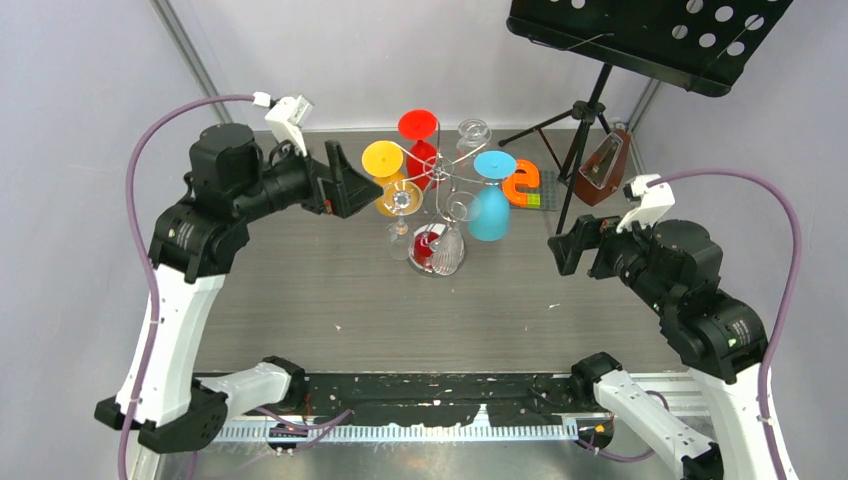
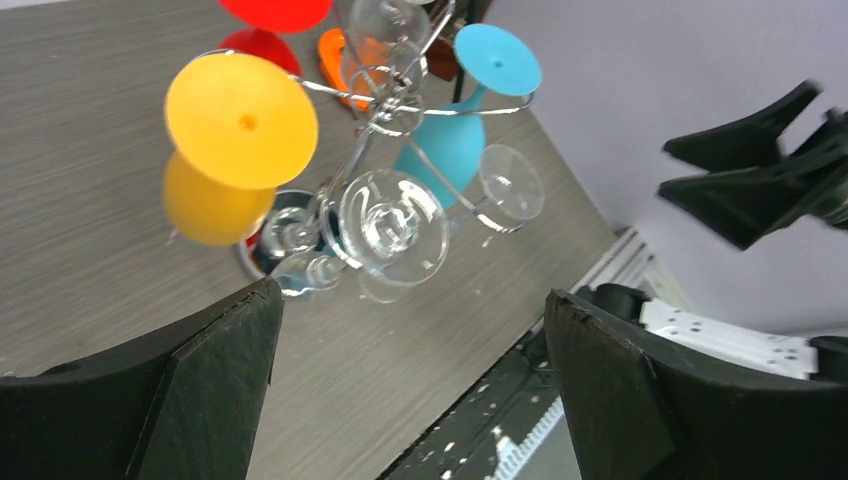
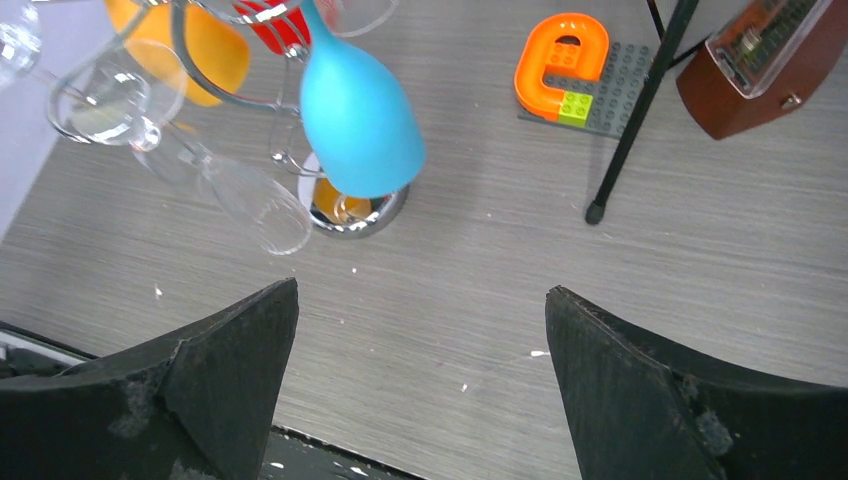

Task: Take the wine glass off the wine glass rack
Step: Pick up the wine glass from the wine rack.

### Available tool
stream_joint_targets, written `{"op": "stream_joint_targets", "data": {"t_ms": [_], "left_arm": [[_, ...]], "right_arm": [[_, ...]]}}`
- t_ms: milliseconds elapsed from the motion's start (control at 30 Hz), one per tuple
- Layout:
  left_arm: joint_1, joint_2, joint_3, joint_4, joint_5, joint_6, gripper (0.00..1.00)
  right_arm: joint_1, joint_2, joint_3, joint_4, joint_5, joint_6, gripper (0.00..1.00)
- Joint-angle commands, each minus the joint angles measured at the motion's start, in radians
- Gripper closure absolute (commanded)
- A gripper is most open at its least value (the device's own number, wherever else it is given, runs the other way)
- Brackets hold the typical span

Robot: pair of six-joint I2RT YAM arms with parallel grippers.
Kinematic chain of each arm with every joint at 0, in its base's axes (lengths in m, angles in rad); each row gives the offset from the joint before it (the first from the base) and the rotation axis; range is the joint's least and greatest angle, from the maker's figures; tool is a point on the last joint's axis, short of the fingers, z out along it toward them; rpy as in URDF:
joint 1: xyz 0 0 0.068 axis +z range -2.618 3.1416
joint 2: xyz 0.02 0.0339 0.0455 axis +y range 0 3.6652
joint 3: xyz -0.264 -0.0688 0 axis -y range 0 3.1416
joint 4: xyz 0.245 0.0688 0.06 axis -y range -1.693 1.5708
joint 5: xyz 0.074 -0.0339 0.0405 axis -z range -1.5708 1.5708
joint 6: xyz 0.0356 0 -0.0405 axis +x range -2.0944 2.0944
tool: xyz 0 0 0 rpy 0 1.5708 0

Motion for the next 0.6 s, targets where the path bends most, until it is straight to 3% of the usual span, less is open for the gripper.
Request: {"op": "stream_joint_targets", "data": {"t_ms": [0, 200, 567], "left_arm": [[0.009, -0.064, -0.064, -0.056, -0.11, 0.105, 0.0], [0.013, -0.173, -0.2, -0.06, -0.202, 0.141, 0.0], [0.015, -0.376, -0.434, -0.029, -0.363, 0.18, 0.0]], "right_arm": [[0.003, 0.073, 0.094, 0.008, -0.071, 0.045, 0.0], [0.003, 0.161, 0.148, 0.038, -0.205, 0.131, 0.03], [0.003, 0.22, 0.092, 0.229, -0.294, 0.373, 0.11]]}}
